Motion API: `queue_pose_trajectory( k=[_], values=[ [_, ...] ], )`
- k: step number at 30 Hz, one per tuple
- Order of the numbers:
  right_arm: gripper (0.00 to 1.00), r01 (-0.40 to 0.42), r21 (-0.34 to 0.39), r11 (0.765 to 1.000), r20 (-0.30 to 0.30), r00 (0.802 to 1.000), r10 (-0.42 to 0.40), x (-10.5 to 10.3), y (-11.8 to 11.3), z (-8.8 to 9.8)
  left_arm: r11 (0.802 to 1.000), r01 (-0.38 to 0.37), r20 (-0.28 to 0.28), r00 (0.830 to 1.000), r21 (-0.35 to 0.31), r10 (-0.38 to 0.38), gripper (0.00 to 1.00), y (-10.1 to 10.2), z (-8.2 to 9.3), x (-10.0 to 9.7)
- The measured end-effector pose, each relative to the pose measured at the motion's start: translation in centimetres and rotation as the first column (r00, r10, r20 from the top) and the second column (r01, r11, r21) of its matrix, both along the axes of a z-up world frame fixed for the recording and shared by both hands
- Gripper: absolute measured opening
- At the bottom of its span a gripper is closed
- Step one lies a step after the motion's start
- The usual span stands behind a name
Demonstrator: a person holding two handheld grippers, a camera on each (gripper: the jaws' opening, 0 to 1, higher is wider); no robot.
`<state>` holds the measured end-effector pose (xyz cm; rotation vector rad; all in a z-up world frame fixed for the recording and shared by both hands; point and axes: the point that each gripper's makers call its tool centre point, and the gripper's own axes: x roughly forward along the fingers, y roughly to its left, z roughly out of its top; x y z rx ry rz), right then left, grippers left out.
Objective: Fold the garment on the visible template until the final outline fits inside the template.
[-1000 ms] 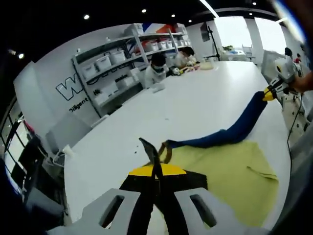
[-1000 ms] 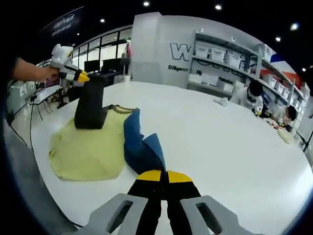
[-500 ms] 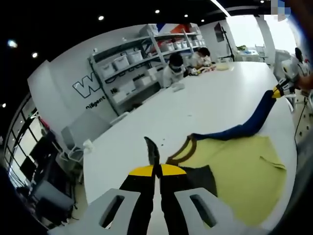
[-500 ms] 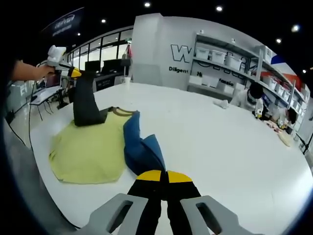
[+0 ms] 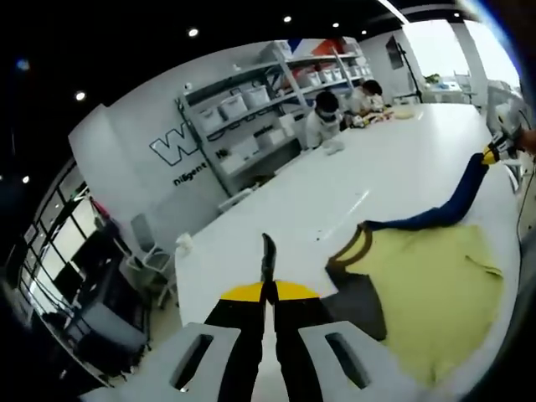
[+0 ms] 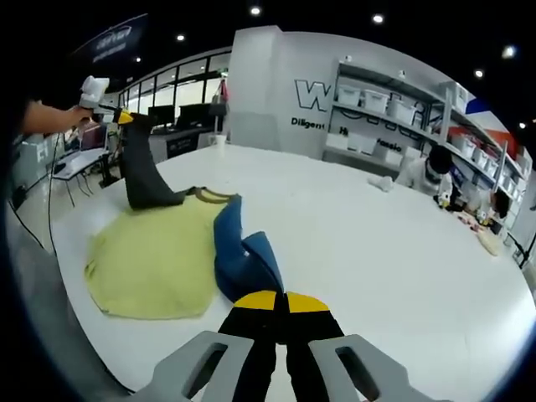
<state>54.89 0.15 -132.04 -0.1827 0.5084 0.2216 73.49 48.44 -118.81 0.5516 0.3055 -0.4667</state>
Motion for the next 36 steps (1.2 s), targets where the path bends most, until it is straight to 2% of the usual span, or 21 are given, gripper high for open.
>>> queue_pose_trajectory(
  k=[5, 12, 16, 19, 24, 36],
  values=[
    [0.00, 0.001, 0.006, 1.000, 0.012, 1.000, -0.001, 0.3, 0.2, 0.3, 0.999, -0.021, 0.010, 1.000, 0.050, 0.020, 0.03, 2.0, 0.0, 0.0],
    [0.00, -0.001, 0.009, 1.000, 0.014, 1.000, 0.001, 0.4, 0.3, 0.3, 0.992, -0.112, 0.027, 0.994, 0.062, 0.110, 0.03, 6.4, 0.6, 0.4],
    [0.00, 0.003, 0.016, 1.000, 0.012, 1.000, -0.003, 0.3, 0.4, 0.2, 0.987, -0.131, 0.039, 0.991, 0.093, 0.128, 0.03, 8.0, 0.3, 0.3],
    [0.00, 0.001, 0.012, 1.000, 0.011, 1.000, -0.001, 0.2, 0.5, 0.2, 0.983, -0.152, 0.037, 0.988, 0.100, 0.149, 0.03, 9.1, -0.2, 0.1],
    [0.00, 0.007, 0.016, 1.000, 0.009, 1.000, -0.007, 0.3, 0.3, 0.3, 0.979, -0.166, 0.015, 0.986, 0.120, 0.166, 0.03, 10.3, -2.0, -0.5],
    [0.00, 0.003, -0.006, 1.000, -0.016, 1.000, -0.003, 0.4, 0.3, 0.2, 0.971, -0.216, -0.025, 0.975, 0.100, 0.219, 0.03, 13.1, -5.3, -1.5]
  ],
)
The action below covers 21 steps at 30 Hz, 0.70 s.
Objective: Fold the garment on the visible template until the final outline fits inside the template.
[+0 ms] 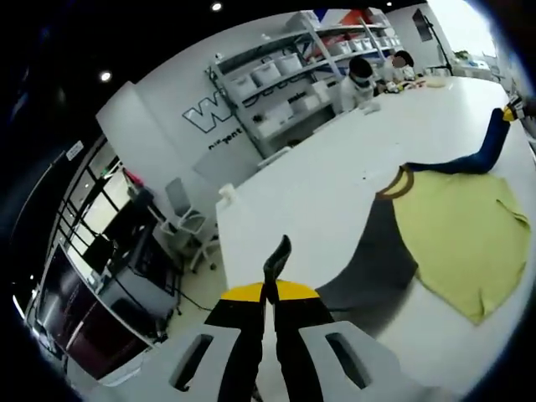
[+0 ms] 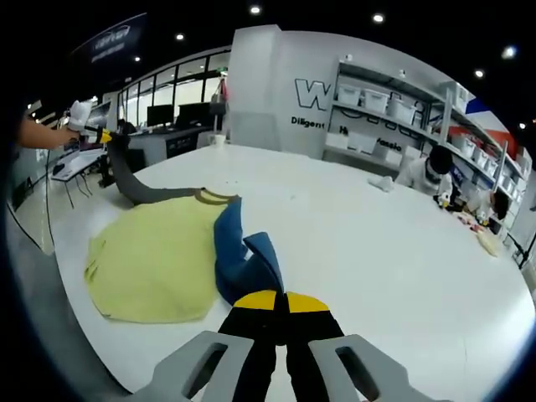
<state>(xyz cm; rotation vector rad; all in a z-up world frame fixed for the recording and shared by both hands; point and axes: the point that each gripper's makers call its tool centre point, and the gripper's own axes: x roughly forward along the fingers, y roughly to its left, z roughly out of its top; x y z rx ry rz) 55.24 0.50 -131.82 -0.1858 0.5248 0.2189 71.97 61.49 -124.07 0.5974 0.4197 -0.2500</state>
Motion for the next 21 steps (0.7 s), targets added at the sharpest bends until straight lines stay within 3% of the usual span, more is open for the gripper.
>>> queue_pose_trajectory(
  k=[10, 21],
  values=[
    [0.00, 0.003, -0.020, 1.000, -0.038, 0.999, -0.004, 0.2, -0.3, -0.5, 0.999, -0.049, -0.029, 0.998, -0.010, 0.049, 0.03, 2.7, -3.0, -0.4],
    [0.00, 0.006, -0.034, 0.999, -0.062, 0.998, -0.008, 0.4, -0.2, -0.8, 0.998, -0.063, -0.057, 0.996, -0.013, 0.063, 0.03, 3.5, -5.5, -0.4]
  ],
)
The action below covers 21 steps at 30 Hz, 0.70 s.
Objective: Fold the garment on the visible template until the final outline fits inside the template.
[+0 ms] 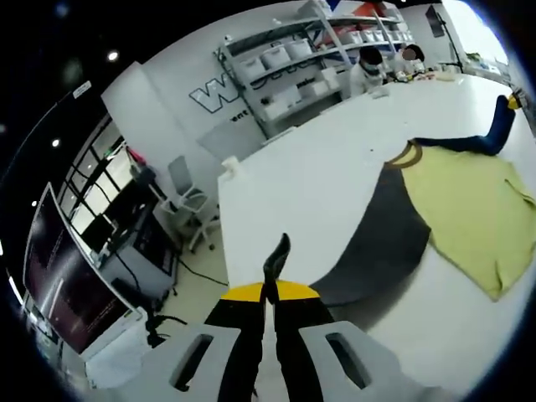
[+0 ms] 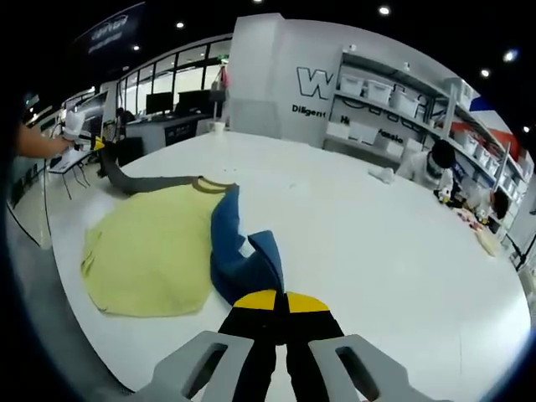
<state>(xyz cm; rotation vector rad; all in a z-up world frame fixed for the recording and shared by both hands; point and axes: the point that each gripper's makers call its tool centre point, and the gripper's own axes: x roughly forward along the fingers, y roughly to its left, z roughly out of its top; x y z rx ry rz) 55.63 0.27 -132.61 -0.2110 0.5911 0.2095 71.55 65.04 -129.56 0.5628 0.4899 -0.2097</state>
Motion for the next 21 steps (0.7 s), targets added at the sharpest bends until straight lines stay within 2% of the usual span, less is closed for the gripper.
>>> queue_pose_trajectory(
  k=[16, 21],
  values=[
    [0.00, 0.013, -0.024, 1.000, -0.040, 0.999, -0.014, -0.9, -0.1, -0.9, 0.998, -0.061, -0.065, 0.996, -0.011, 0.061, 0.03, 2.0, -4.6, -2.0],
    [0.00, 0.005, -0.036, 0.999, -0.053, 0.999, -0.007, -1.0, 0.2, -1.3, 0.996, -0.088, -0.091, 0.992, -0.026, 0.086, 0.03, 2.7, -6.3, -3.5]
  ],
)
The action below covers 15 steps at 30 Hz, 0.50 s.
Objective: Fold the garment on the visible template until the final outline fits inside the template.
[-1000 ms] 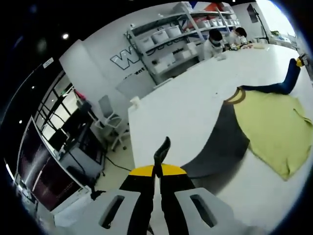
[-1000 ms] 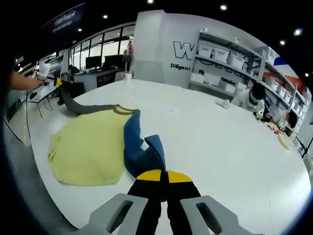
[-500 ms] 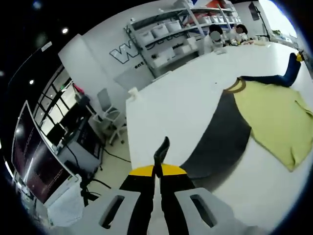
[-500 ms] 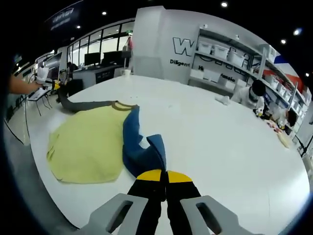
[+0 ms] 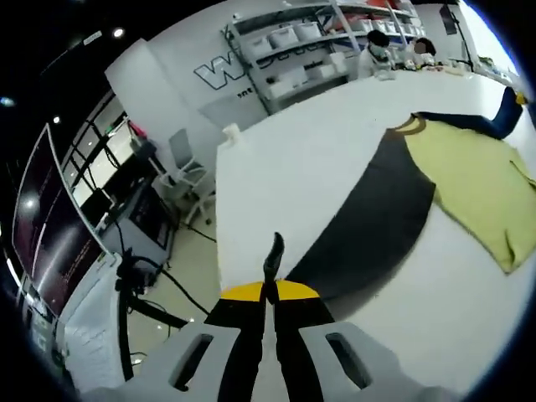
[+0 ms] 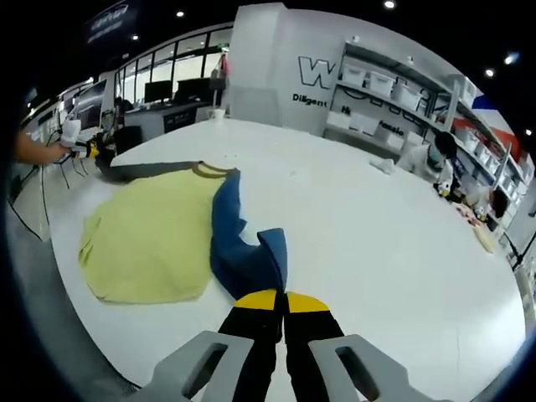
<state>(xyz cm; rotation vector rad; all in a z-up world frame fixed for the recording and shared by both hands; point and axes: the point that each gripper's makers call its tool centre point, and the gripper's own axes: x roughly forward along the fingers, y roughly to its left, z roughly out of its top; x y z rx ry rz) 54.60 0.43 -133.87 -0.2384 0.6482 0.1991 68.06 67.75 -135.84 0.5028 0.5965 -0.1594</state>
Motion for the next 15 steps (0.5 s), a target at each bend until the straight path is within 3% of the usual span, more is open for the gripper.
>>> queue_pose_trajectory(
  k=[7, 15],
  values=[
    [0.00, -0.010, -0.004, 1.000, -0.006, 1.000, 0.010, 0.1, 0.4, -0.1, 0.998, -0.042, -0.040, 0.998, -0.038, 0.040, 0.05, 1.1, -1.6, -1.5],
    [0.00, -0.028, -0.009, 1.000, -0.010, 1.000, 0.028, 0.2, 0.9, -0.1, 0.995, -0.065, -0.071, 0.996, -0.077, 0.060, 0.16, 0.8, -2.8, -3.2]
  ],
)
